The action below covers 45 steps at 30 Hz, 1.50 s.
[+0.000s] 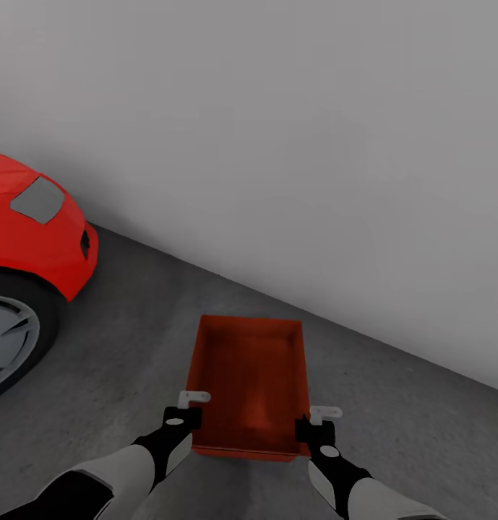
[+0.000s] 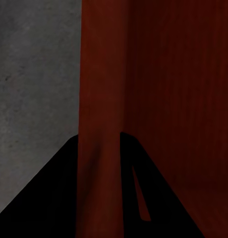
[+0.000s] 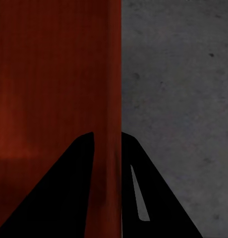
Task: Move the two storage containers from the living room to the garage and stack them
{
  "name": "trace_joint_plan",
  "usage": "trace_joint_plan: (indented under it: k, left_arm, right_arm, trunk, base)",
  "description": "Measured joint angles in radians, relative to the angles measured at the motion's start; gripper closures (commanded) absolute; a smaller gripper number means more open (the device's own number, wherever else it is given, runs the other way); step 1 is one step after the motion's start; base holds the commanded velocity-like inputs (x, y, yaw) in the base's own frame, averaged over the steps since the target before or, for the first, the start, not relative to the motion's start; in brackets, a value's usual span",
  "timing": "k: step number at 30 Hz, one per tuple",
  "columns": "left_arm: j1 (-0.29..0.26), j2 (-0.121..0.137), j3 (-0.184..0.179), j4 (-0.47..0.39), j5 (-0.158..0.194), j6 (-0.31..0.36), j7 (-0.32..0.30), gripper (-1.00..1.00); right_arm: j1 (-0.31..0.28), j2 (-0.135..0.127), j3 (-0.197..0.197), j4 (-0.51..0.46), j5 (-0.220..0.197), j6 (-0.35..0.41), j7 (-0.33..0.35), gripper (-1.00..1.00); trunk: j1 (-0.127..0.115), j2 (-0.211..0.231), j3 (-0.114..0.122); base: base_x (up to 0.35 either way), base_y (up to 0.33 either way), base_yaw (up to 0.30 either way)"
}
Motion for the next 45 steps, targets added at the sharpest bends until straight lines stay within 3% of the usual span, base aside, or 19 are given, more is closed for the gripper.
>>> trace_joint_plan:
  k: [36, 45]
  left_arm:
    - [0.000, -0.001, -0.001, 0.000, -0.001, 0.000, 0.004, 1.00]
    - [0.000, 0.000, -0.024, 0.000, 0.027, -0.001, 0.002, 1.00]
  right_arm:
    - [0.000, 0.000, 0.000, 0.000, 0.000, 0.000, -0.001, 1.00]
    - [0.000, 0.000, 0.001, 0.000, 0.000, 0.000, 0.000, 1.00]
  trunk:
    - [0.000, 0.000, 0.000]
    - [0.027, -0.049, -0.022]
  base:
    - [0.000, 0.000, 0.000]
    - [0.000, 0.000, 0.000]
